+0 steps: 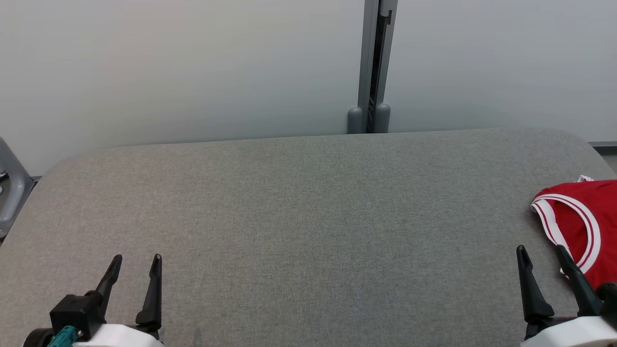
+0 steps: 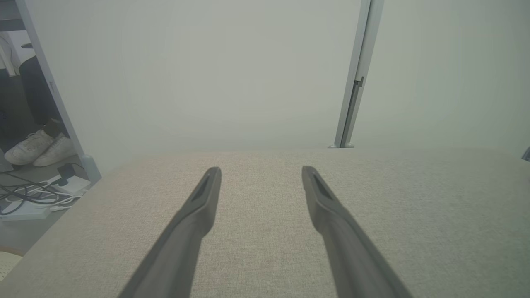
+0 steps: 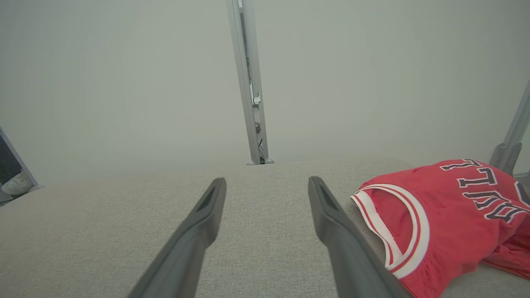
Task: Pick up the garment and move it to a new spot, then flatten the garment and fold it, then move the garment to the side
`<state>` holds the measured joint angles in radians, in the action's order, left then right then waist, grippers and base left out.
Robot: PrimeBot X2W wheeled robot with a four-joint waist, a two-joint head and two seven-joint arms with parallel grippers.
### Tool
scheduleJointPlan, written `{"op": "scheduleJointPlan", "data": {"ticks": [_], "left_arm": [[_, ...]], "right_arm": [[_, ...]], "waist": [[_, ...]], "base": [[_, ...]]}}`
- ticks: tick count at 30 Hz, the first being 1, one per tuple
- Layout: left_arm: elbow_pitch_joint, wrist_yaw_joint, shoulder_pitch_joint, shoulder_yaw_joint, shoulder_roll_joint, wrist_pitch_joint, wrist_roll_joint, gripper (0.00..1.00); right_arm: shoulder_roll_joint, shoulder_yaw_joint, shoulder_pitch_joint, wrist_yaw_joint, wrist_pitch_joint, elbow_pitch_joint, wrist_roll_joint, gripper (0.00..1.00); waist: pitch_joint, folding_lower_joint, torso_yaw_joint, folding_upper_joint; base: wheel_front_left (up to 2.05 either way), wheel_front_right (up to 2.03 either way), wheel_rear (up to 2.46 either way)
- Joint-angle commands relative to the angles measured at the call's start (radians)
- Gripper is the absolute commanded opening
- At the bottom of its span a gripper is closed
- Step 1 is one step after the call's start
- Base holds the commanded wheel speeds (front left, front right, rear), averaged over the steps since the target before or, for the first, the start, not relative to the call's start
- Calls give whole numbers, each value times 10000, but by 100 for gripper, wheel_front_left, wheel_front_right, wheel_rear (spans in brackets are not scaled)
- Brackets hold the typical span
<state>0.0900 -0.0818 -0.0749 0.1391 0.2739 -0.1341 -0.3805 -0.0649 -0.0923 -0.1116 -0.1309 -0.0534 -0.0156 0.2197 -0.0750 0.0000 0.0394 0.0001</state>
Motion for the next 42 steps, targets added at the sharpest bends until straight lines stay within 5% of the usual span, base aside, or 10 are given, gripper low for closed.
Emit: {"op": "scheduleJointPlan", "data": {"ticks": [1,12,13,42], "left_arm": [[17,-72,4,-18,70,-58,-68,100],[97,-39,16,57,-37,57,-274,100],[111,-72,-10,64,-77,73,-278,0],[218,569,138,44,-874,73,-4132,0]], "right_arm": [[-1,-45,-57,4,-20,-30,8,100],[64,-57,-92,4,-46,-111,71,100],[75,-10,-18,0,-2,-21,14,0],[138,-849,584,1,1358,895,4365,0]], "waist": [[-5,0,1,-1],[-14,0,59,-1],[-19,0,58,-1],[137,0,-34,-1]], "base": [[0,0,0],[0,0,0],[0,0,0],[0,0,0]]}}
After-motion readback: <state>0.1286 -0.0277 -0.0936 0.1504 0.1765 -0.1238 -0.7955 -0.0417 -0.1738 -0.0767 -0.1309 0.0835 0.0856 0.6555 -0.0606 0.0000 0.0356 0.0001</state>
